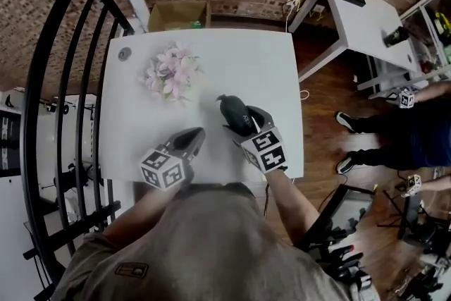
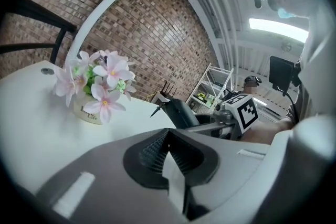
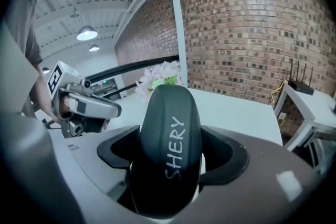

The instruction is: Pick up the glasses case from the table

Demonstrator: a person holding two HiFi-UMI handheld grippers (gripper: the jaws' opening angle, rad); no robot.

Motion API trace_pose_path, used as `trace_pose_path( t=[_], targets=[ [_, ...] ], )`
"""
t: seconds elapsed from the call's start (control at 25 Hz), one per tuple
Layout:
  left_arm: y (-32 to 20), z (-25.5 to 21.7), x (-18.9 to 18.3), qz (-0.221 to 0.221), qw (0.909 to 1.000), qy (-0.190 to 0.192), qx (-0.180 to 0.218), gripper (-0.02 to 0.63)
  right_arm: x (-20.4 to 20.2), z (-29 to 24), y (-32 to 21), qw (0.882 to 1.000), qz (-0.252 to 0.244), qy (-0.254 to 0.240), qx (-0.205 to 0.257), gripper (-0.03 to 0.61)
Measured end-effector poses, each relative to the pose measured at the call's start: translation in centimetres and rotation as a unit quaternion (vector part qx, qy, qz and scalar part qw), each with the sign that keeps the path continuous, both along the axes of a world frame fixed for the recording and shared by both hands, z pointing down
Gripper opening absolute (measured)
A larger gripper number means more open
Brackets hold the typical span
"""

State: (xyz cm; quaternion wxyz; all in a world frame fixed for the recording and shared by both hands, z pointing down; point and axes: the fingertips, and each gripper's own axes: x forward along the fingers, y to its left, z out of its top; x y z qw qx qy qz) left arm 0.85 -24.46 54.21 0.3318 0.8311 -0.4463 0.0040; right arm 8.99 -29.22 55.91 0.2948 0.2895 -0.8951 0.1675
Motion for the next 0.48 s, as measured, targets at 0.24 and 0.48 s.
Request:
trace_pose_path(
  t=[0.24, 0.48],
  targets=[
    [1.0, -4.1, -1.6, 0.006, 0.9989, 0.011, 0.046, 0.000, -1.2, -5.1, 2.1, 0.996, 0.042, -0.081, 0.018, 0.370],
    [3.6, -8.2, -3.7, 0.016, 0.9954, 0.027, 0.090, 0.000, -2.8, -8.8, 6.0, 0.985, 0.081, -0.150, 0.039, 0.370]
  ],
)
